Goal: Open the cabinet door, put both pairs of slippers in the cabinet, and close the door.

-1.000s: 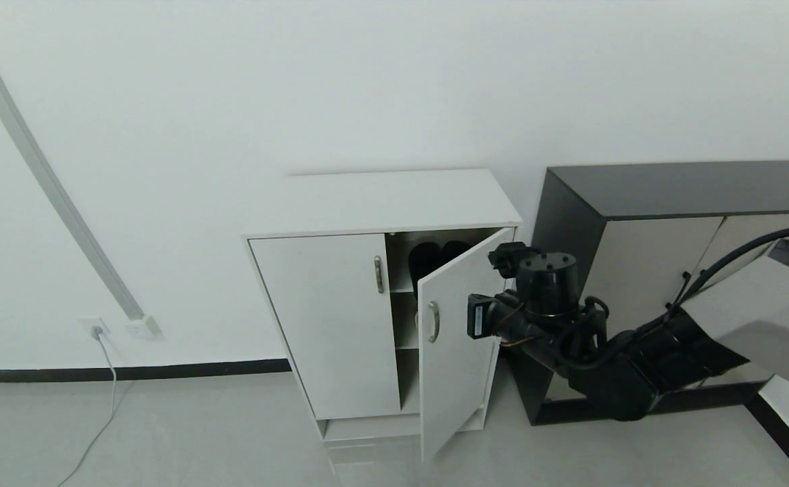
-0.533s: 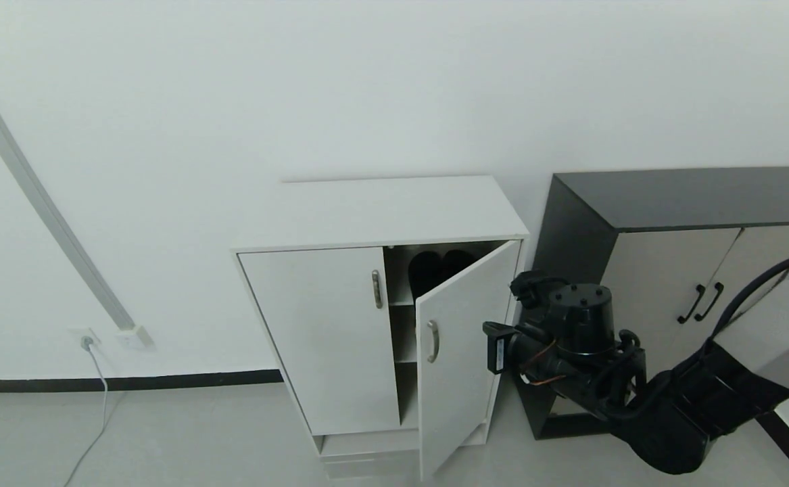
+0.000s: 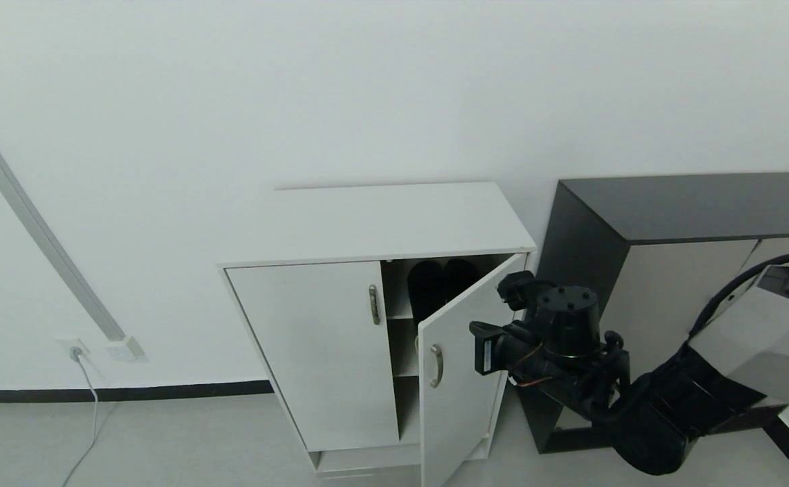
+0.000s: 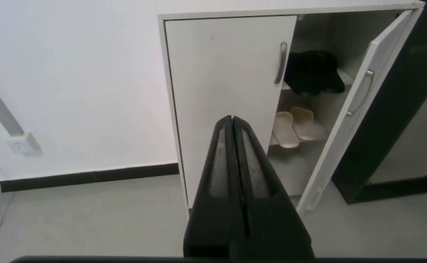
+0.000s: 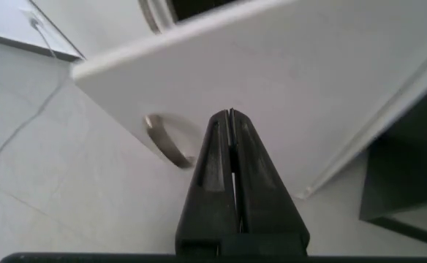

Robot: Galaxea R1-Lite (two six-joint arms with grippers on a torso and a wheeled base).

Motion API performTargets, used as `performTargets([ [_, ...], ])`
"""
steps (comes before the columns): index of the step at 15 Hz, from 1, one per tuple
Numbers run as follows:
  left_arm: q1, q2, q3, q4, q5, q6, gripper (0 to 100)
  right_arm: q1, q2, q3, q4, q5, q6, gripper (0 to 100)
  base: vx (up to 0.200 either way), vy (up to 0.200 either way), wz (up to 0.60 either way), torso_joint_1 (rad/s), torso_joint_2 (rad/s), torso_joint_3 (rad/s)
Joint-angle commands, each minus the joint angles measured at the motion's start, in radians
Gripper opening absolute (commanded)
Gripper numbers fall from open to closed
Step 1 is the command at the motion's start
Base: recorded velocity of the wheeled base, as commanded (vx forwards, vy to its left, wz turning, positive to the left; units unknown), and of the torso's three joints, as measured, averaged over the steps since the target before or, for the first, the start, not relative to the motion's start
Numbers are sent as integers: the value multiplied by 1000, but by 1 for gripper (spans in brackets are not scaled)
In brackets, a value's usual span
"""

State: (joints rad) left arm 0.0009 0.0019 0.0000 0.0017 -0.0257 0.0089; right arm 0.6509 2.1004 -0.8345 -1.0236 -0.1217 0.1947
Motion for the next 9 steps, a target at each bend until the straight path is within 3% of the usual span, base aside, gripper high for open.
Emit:
performTargets([
  [1, 1, 0, 0, 0, 0, -1, 0, -11, 73, -78, 2, -1, -3, 0, 0, 0, 0, 0, 0, 0],
  [5, 1, 0, 0, 0, 0, -1, 0, -19, 133, -195, 13, 13, -14, 0, 0, 0, 0, 0, 0, 0],
  [9, 1, 0, 0, 0, 0, -1, 0, -30, 184, -356, 129, 13, -26, 0, 0, 0, 0, 0, 0, 0],
])
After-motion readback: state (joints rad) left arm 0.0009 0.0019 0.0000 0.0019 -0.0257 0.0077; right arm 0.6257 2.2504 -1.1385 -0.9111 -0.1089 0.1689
